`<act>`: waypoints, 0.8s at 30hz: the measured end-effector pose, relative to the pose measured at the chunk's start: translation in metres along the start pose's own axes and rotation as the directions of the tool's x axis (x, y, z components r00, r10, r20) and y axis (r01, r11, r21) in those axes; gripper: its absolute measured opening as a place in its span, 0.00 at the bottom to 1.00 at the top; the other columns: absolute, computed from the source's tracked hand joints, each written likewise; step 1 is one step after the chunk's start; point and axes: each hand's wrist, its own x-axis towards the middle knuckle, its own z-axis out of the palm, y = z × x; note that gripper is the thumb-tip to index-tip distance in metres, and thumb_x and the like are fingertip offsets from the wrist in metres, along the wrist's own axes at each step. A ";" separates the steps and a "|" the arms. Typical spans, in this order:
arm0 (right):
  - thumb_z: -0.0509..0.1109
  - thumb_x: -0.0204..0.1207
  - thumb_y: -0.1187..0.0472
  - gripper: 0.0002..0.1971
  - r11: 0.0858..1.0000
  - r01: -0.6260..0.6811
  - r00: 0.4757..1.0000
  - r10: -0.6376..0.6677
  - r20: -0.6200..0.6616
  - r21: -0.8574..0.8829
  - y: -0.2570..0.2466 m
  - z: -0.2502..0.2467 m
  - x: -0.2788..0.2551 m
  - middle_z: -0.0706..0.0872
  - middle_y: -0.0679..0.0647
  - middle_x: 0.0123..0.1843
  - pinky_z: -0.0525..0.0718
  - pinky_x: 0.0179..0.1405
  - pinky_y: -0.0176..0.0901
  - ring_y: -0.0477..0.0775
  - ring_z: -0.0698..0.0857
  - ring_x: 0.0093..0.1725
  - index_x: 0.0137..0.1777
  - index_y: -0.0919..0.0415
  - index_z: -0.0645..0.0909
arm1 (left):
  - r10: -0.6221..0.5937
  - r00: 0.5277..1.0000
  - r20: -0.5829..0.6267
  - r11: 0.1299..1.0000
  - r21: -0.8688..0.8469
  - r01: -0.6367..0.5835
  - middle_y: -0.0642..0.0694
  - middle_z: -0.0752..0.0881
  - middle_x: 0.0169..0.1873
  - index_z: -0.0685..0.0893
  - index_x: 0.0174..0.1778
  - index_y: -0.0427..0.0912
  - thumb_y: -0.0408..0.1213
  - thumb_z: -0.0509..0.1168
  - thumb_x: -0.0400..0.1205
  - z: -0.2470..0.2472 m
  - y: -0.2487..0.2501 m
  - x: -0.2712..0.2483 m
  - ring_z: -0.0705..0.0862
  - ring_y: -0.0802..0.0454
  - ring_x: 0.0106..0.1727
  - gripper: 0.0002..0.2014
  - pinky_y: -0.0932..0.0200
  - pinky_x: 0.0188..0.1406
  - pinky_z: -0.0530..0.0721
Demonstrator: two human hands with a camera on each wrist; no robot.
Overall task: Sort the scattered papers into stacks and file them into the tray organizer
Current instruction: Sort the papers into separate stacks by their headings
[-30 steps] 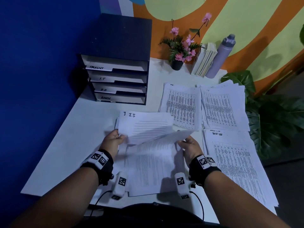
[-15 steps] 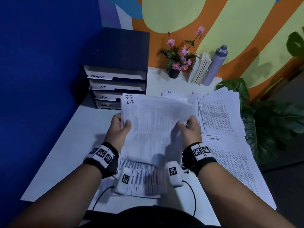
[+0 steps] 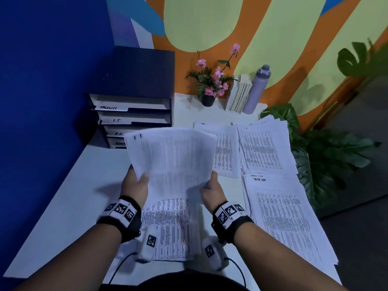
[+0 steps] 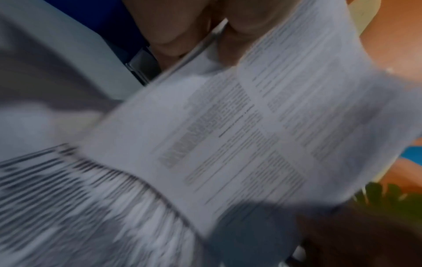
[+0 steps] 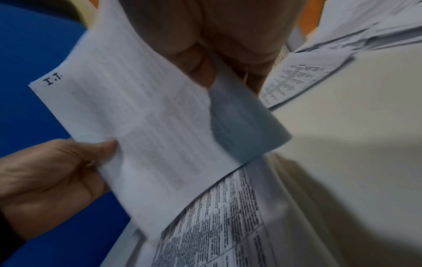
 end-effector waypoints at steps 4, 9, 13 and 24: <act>0.69 0.78 0.62 0.29 0.959 -0.209 0.978 0.206 0.033 0.192 0.017 -0.012 0.009 0.82 0.54 0.51 0.84 0.50 0.40 0.53 0.84 0.49 0.77 0.54 0.62 | 0.014 0.995 -0.097 0.999 -0.030 -0.017 0.50 0.83 0.57 0.74 0.68 0.50 0.32 0.59 0.85 0.004 0.023 0.012 0.81 0.48 0.57 0.16 0.50 0.60 0.78; 0.77 0.73 0.63 0.26 0.608 -0.394 0.908 0.375 0.188 0.689 0.016 -0.022 0.011 0.82 0.58 0.46 0.88 0.44 0.48 0.53 0.85 0.37 0.66 0.61 0.68 | -0.050 0.987 -0.152 0.991 -0.127 0.031 0.49 0.84 0.56 0.76 0.64 0.47 0.32 0.61 0.83 0.026 0.024 0.019 0.82 0.47 0.55 0.14 0.53 0.58 0.78; 0.68 0.72 0.73 0.08 0.635 -0.366 0.910 0.399 0.116 0.680 0.019 -0.034 0.019 0.75 0.59 0.31 0.73 0.21 0.41 0.54 0.73 0.21 0.49 0.66 0.78 | -0.140 0.987 0.075 0.965 -0.212 0.153 0.50 0.85 0.59 0.76 0.61 0.54 0.40 0.64 0.82 0.052 0.007 0.013 0.84 0.45 0.59 0.13 0.37 0.64 0.80; 0.56 0.84 0.41 0.22 0.815 -0.447 0.719 0.573 -0.393 0.370 0.080 -0.176 0.083 0.86 0.61 0.60 0.76 0.50 0.41 0.60 0.83 0.61 0.56 0.62 0.76 | -0.264 0.934 0.241 0.796 0.602 0.070 0.47 0.49 0.84 0.46 0.85 0.49 0.50 0.59 0.85 0.045 -0.036 -0.004 0.52 0.46 0.84 0.37 0.45 0.82 0.57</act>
